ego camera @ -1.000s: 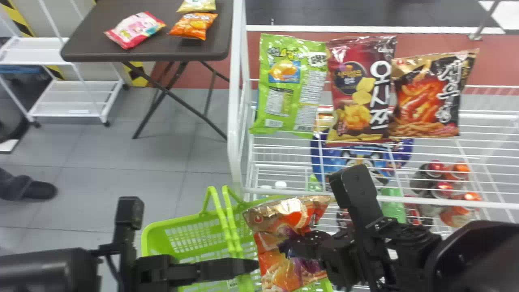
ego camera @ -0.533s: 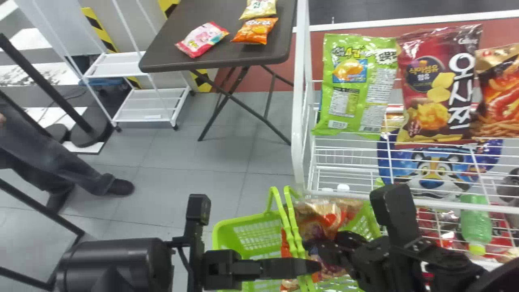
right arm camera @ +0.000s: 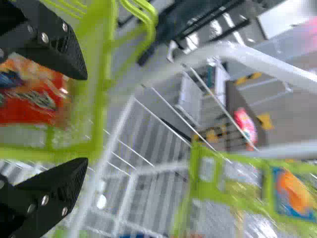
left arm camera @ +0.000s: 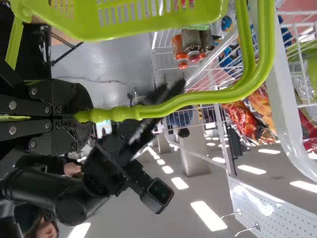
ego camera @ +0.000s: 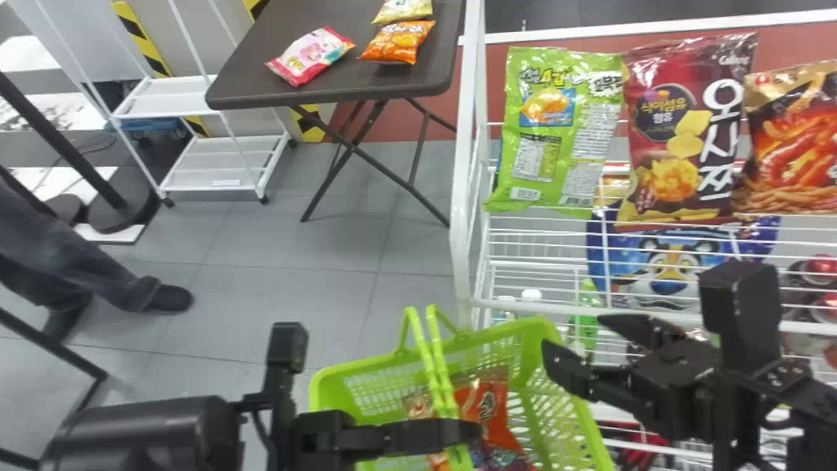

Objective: Hold basket handle with left hand then pick Saewookkang with right hand and place into basket

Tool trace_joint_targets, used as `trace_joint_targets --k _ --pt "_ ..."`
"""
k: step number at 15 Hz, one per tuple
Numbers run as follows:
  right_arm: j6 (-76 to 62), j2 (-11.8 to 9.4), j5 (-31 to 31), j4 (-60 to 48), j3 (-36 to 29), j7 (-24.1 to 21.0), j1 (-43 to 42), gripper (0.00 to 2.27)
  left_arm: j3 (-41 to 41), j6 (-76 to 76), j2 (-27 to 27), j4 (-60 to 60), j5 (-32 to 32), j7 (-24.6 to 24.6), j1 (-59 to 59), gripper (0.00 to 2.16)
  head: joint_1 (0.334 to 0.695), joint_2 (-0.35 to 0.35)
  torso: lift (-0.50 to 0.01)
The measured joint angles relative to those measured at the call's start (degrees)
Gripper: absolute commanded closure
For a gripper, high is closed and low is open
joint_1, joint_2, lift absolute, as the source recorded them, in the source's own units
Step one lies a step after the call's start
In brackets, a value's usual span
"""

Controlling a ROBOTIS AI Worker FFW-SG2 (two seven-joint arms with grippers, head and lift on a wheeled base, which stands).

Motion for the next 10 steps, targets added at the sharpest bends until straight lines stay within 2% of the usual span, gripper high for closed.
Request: trace_joint_targets --k 2,3,6,10 --pt "-8.7 0.5 -0.5 1.8 -6.3 2.0 2.1 0.06 0.2 0.0 0.0 -0.1 0.1 0.0 0.2 2.15 0.695 0.05 -0.016" --pt "-14.8 1.3 -1.2 3.5 -10.1 3.6 3.2 0.06 0.2 0.0 -0.1 -0.1 0.1 0.0 0.3 2.15 0.695 -0.033 -0.016" --pt "-32.1 3.6 -2.8 10.3 -18.4 5.1 6.3 0.07 0.1 0.0 -0.3 -0.1 0.2 0.0 0.6 2.15 0.695 -0.159 -0.016" --pt "-46.8 9.1 -3.1 17.8 -23.3 7.2 10.9 0.07 -0.2 0.0 -0.6 -0.2 0.2 0.0 1.1 2.15 0.695 -0.28 -0.016"
